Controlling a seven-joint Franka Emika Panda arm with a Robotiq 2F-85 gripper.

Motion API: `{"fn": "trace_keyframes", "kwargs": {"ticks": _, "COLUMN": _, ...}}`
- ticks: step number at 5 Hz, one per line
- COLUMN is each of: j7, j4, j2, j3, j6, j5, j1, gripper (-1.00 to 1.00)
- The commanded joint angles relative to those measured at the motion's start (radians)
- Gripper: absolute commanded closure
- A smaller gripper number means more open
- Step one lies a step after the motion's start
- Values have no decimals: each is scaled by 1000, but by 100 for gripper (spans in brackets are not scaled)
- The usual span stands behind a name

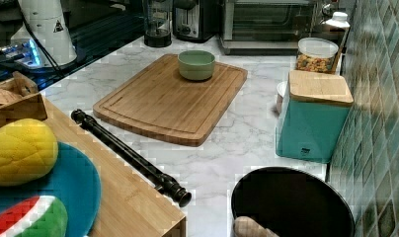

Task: Open the drawer.

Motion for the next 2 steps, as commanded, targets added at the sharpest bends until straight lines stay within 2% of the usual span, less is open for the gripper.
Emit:
{"fn": "trace_keyframes", "kwargs": {"ticks": 1, "j7": -1, "j4": -9, "j2": 0, "j3": -2, "j6": 0, "j5": -5, "j1": -2, "gripper": -100}}
{"fn": "trace_keyframes", "kwargs": {"ticks": 2, "j7": -114, "j4": 55, "j2": 41, "j3": -27, "j6": -68, "j5": -52, "j1": -31, "gripper": -100}}
